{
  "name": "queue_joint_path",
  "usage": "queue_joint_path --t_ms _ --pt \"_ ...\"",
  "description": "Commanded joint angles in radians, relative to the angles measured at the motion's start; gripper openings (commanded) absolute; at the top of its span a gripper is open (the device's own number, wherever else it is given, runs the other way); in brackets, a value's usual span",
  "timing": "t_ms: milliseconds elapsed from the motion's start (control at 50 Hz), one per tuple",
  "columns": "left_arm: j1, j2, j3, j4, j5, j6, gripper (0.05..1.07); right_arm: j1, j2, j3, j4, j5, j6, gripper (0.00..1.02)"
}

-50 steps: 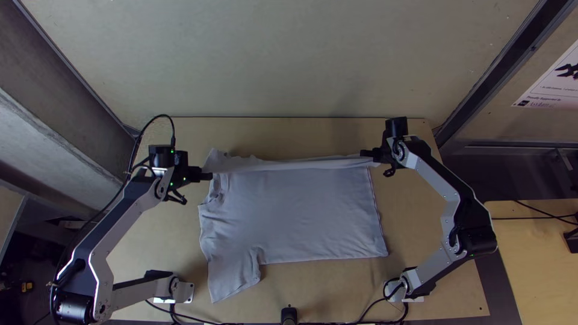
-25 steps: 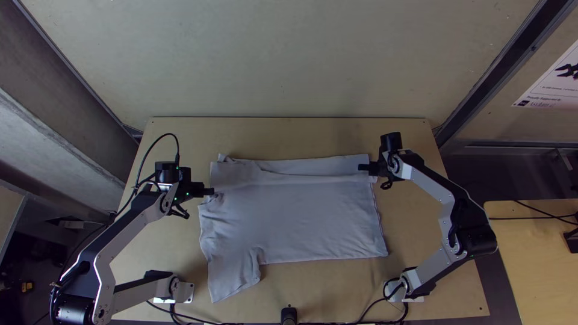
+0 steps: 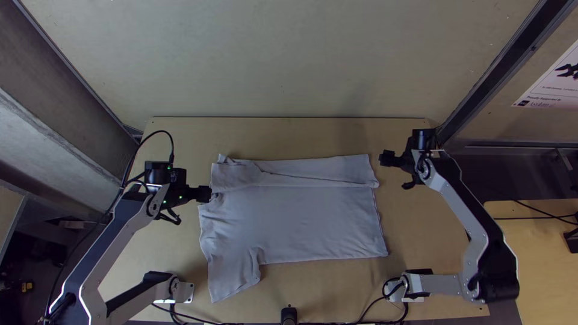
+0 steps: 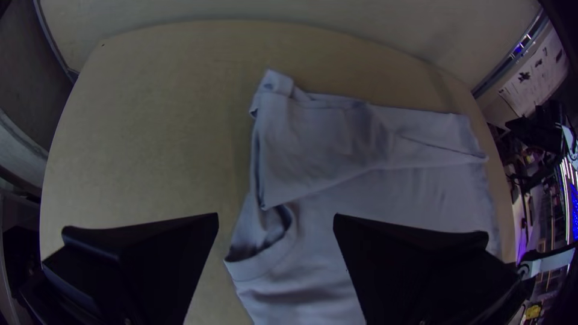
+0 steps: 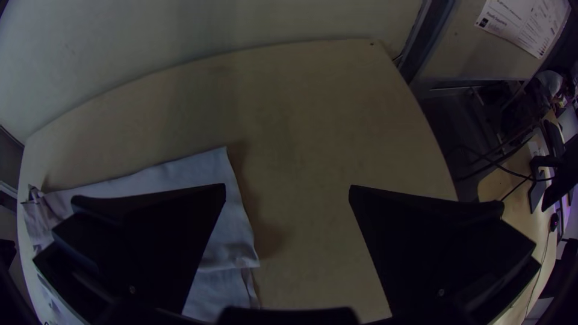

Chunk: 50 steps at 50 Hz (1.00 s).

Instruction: Fold the t-shirt

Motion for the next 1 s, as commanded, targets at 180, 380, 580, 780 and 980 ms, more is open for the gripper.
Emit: queue_joint_path --t_ms 180,380,580,780,980 --pt "-0.066 -0.065 0.083 -0.275 0.022 0.040 1.03 -0.003 -0.184 -0.008 -0.207 0.006 -0.003 0.99" --pt "-0.146 -0.142 0.126 -0.507 0.023 0.024 1.03 0.017 -0.304 -0.027 -0.329 -0.003 -0.012 0.99" --pt "-0.146 -0.157 0.078 -0.685 0.052 -0.099 1.03 0.030 -0.342 -0.056 -0.403 -0.006 0.005 0.99" --pt "-0.167 -0.193 -0.012 -0.761 0.132 -0.208 1.03 0.096 -0.376 -0.083 -0.424 -0.011 0.059 0.99" --pt "-0.232 -0.205 -0.100 -0.772 0.167 -0.265 1.02 0.116 -0.375 -0.097 -0.432 -0.019 0.073 0.99"
